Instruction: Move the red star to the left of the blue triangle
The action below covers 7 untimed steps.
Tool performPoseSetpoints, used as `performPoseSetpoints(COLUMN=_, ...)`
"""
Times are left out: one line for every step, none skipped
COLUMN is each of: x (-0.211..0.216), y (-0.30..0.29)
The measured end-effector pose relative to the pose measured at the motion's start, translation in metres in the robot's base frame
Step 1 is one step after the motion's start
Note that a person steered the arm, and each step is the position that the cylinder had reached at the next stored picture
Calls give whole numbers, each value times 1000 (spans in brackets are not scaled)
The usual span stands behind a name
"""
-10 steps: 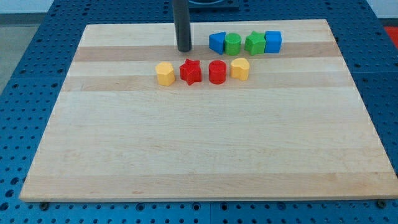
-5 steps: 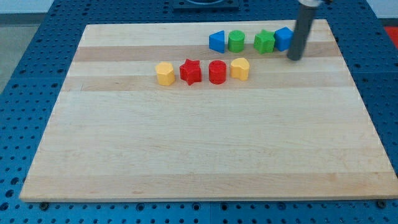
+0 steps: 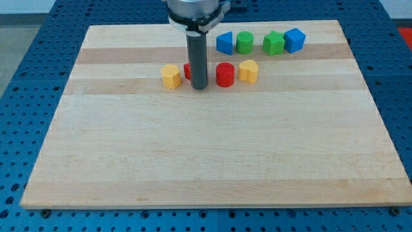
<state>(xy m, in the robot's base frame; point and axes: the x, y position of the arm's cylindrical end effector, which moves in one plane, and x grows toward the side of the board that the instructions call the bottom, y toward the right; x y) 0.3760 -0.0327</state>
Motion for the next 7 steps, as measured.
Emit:
performPoseSetpoints(x=-24, y=-2)
performPoseSetpoints(x=-41, y=-2)
performPoseSetpoints(x=-53, y=-14)
performPoseSetpoints(x=-62, y=-44)
performPoseSetpoints(x=-62, y=-60)
performPoseSetpoints(x=-62, y=-19)
performPoseSetpoints(x=-69, y=31)
